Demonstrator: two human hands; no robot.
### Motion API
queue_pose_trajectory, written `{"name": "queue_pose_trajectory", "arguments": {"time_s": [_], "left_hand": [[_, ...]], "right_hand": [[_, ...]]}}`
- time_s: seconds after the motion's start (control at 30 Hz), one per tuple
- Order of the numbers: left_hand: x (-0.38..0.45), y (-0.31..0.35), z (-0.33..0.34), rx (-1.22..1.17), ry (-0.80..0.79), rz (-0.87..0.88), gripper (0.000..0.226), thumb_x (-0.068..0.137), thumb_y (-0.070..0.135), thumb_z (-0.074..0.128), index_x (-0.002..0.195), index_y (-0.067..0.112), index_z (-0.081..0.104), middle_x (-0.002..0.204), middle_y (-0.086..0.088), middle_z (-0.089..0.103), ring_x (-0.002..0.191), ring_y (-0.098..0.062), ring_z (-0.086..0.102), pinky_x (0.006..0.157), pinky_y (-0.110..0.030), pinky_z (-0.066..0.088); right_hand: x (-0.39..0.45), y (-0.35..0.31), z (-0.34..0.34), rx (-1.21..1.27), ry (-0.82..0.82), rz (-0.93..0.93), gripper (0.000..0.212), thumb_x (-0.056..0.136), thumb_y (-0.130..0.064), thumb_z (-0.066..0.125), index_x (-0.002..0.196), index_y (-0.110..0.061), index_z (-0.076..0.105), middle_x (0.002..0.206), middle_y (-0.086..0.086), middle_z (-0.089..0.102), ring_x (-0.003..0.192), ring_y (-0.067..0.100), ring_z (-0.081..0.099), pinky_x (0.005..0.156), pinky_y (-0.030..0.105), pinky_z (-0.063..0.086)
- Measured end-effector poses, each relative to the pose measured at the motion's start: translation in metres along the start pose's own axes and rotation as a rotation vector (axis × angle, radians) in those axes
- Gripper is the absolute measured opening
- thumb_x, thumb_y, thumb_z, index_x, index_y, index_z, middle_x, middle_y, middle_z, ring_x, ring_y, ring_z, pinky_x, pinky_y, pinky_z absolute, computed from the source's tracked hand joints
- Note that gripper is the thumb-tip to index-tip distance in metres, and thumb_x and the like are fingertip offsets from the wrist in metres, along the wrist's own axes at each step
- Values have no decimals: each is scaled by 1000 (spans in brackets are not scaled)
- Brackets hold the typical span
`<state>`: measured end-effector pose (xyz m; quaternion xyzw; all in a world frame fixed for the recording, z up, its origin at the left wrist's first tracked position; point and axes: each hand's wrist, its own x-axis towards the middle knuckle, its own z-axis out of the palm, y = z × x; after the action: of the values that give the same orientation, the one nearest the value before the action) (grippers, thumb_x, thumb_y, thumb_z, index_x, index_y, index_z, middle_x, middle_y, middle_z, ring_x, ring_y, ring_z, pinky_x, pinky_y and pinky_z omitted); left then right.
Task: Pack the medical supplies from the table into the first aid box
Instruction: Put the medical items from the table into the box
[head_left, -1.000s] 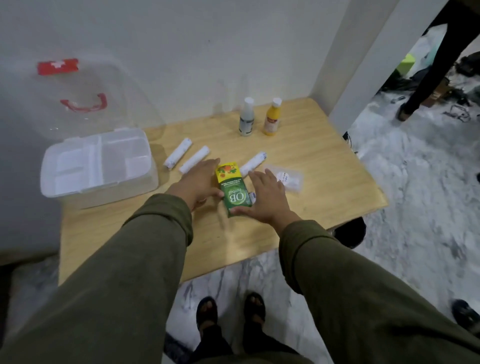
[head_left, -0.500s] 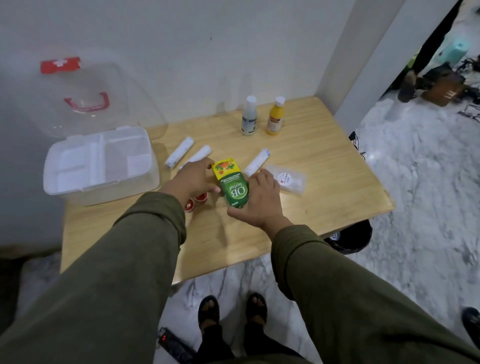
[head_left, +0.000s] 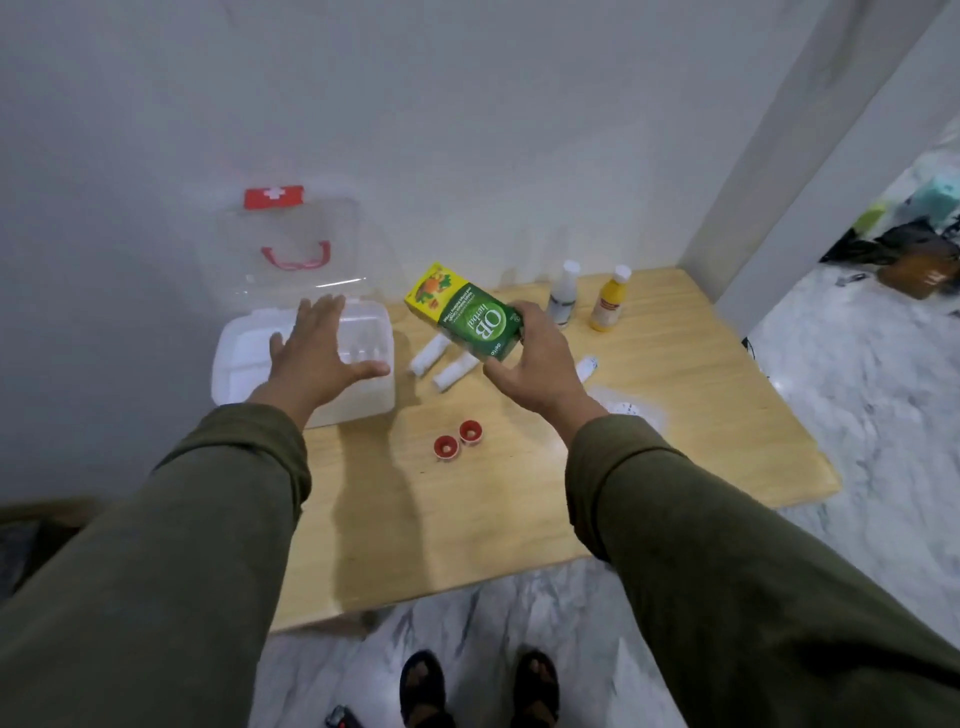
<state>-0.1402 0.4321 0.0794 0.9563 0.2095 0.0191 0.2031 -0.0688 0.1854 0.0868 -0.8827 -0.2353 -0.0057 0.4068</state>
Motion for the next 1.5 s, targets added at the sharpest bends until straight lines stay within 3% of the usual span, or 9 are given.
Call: {"name": "queue_pose_trajectory", "arguments": {"time_s": [0.07,0.17,0.27,0.47,0.67,0.87,1.03,1.5], "left_hand": [[-2,-27,-11,49,-34,-23,111,67,61,71,149,19,9,160,1,8,147,-20,-1,112,-58,13],[-5,-61,-22,98,-95,-58,119,64,65,70,150,19,3,160,2,0,147,-19,-5,114,-56,12],[-4,-85,-26,119,-142,-67,123,61,69,68,150,18,-1,160,2,-6,147,-18,-8,114,-58,12],[-2,-105,-22,122,-239,-61,128,61,72,66,149,16,-9,159,1,-15,146,-19,-14,114,-58,8],[2,-112,-14,91,-285,-43,131,62,74,63,148,15,-16,157,-1,-22,144,-20,-21,116,-56,3],[4,-117,-12,99,-301,-19,133,61,75,62,147,14,-19,157,-2,-24,144,-21,-23,117,-53,0],[4,-114,-14,100,-311,-33,131,63,73,63,147,14,-19,157,-2,-24,144,-20,-23,117,-50,-1],[5,-111,-18,105,-359,-41,127,66,72,61,148,14,-16,158,-2,-20,145,-20,-19,117,-46,-2]], "right_hand": [[11,-18,9,2,-33,-42,63,74,-21,74,128,-6,45,117,12,59,101,21,56,85,26,44],[24,-42,19,-10,-148,-58,78,78,-26,74,141,-10,32,132,14,54,116,24,53,91,21,35],[38,-59,31,-70,-280,-71,86,80,-30,72,147,-13,22,139,15,49,124,27,49,100,27,36],[63,-78,45,-341,-423,-154,85,80,-39,69,147,-19,21,136,17,48,125,31,44,106,40,35],[80,-98,50,-588,-471,-212,84,79,-43,69,147,-27,21,127,15,52,118,31,42,101,40,34],[94,-96,86,-452,-590,-153,88,75,-29,76,145,-32,23,121,13,57,111,29,50,95,39,41],[107,-97,108,-285,-624,-65,87,75,-15,74,144,-31,24,129,16,52,116,30,51,96,36,43],[106,-92,144,-274,-667,-57,85,78,-5,69,146,-28,23,129,18,51,116,31,51,93,35,43]]}}
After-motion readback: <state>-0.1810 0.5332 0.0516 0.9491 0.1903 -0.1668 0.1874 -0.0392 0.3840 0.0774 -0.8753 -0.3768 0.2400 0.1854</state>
